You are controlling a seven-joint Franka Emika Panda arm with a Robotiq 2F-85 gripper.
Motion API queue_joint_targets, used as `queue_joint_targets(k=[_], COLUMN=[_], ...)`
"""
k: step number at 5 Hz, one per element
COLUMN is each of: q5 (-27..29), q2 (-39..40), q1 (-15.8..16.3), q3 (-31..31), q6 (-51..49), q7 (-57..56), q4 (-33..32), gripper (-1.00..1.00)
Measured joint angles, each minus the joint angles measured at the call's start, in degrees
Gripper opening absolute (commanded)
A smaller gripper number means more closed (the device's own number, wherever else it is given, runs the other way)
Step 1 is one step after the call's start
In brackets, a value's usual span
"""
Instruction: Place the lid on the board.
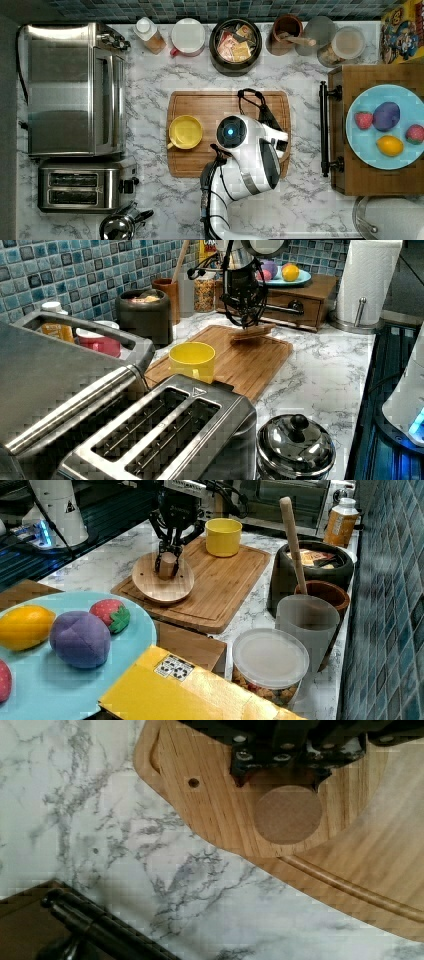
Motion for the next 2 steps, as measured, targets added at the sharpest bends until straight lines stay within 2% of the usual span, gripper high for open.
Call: queue_joint_targets(k=[2], q5=[0.7], q2=[0.4], q1=[-0.1], q3=[0.1], q6=[0.9], q7=[-0.1], q4=[0.1], gripper=[1.00])
